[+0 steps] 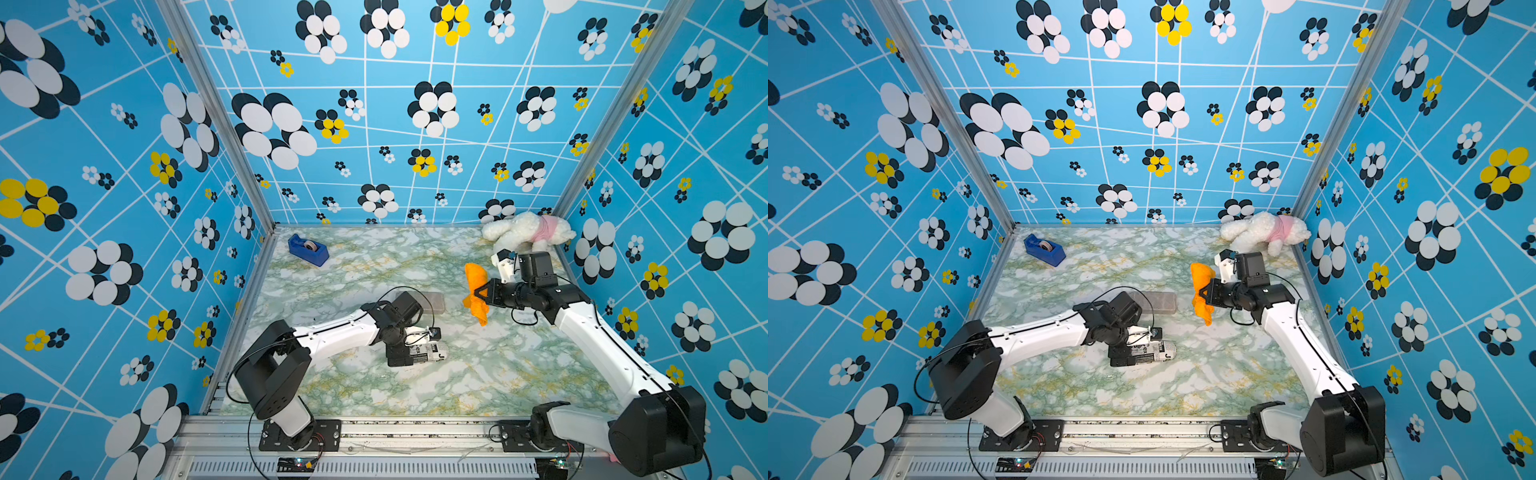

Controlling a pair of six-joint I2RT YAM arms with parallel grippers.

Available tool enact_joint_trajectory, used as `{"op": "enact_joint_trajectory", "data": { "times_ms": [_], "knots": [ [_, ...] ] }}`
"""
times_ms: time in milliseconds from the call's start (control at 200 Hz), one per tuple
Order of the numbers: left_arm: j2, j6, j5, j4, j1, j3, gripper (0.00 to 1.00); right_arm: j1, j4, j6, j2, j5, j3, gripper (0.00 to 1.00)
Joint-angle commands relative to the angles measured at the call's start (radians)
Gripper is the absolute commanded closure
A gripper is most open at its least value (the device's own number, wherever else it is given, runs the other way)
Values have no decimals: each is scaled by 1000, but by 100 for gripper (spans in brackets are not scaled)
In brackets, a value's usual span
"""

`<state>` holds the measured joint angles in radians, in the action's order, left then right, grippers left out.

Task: Wipe the eyeglass case
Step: Place the eyeglass case at the center of the board, then pick up the eyeglass case from the center of the board.

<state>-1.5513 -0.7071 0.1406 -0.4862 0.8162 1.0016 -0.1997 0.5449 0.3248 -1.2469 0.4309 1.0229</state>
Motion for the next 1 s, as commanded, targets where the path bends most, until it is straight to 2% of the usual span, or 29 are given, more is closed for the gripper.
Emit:
{"op": "enact_joint_trajectory", "data": {
  "times_ms": [0,160,245,390,530,720,1000],
  "knots": [
    [135,24,38,-30,-69,1,4,0,58,-36,46,-8,77,100],
    [207,4,0,1,-118,-1,5,0,32,-36,61,-12,80,100],
    [185,-28,41,38,-152,8,6,0,-7,-37,60,-29,46,100],
    [39,-90,103,-9,-215,160,7,-1,-17,-8,-9,21,79,100],
    [-132,-178,206,-98,-267,322,7,-3,-69,20,-4,25,69,100],
    [-383,-257,261,-264,-289,567,8,-2,-1,-58,-25,-8,75,100],
    [-552,-276,270,-276,-298,664,8,0,-4,-79,-76,-6,71,100]
  ]
}}
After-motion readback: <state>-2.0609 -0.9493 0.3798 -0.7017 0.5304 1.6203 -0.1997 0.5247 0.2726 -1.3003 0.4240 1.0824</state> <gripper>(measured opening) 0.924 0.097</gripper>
